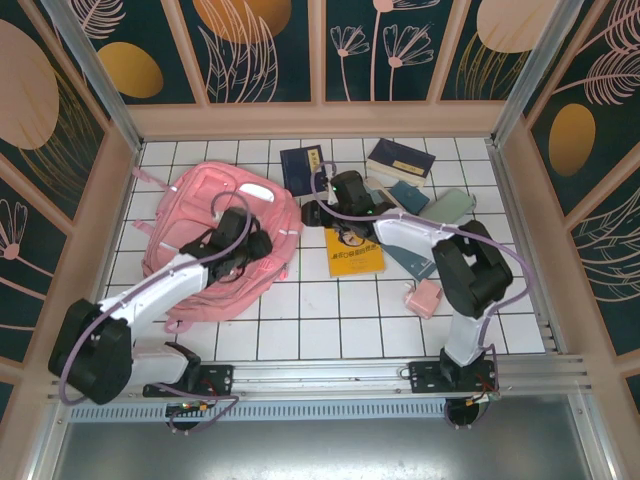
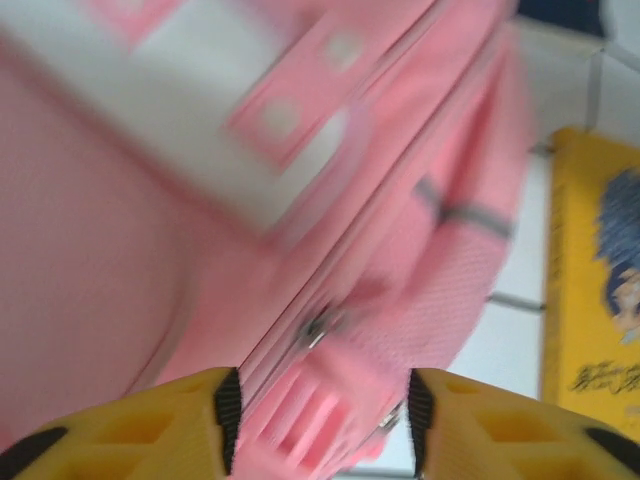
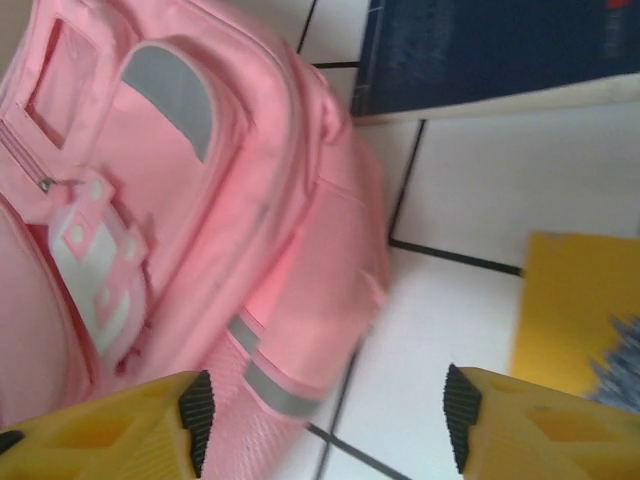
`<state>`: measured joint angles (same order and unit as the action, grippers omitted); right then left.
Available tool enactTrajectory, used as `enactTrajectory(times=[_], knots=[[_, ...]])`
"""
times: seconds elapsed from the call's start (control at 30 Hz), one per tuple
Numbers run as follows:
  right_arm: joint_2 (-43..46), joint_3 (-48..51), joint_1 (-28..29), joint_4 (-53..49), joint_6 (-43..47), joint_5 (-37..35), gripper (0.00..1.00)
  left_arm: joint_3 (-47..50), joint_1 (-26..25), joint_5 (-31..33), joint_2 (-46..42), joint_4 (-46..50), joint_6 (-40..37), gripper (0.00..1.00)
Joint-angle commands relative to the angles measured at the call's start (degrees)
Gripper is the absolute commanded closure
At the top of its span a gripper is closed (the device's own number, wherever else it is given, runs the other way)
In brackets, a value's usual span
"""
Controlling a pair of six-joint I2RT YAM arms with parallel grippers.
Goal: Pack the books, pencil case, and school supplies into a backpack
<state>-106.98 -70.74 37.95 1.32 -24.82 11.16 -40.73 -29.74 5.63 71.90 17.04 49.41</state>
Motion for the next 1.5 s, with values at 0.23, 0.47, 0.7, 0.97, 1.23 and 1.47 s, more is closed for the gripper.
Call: enactTrajectory(times=[0.23,0.47,0.7,0.97,1.23,1.47], knots=[[-14.6,-11.9,0.4,-8.2,-0.1,-0.6,0.3,9.1,-2.1,-3.7,-10.3,9.9,14.1,0.57],[-19.0,-15.8,1.1,-7.8,-0.1,2.9,0.34,11.0,0.0,4.9,-3.2,8.8,9.2,0.61],[-20.4,-17.5,1.2,-7.4,-1.0,4.2,0.86,7.1,6.1,8.9,3.0,7.7,0.0,0.61],[-11.5,-8.9,1.7,-3.9,-6.5,3.7,1.0,1.6,10.6,14.5,8.3,4.5,-9.5,0.6],[-10.2,-7.5,2.0,-5.0,-12.7,1.7,0.47,4.4,9.8,2.3,0.1,-0.1,-8.4,0.5],[-3.0,0.4,3.2,0.0,-23.3,4.0,0.32,11.3,2.6,0.5,-7.4,-5.6,-3.5,0.51]])
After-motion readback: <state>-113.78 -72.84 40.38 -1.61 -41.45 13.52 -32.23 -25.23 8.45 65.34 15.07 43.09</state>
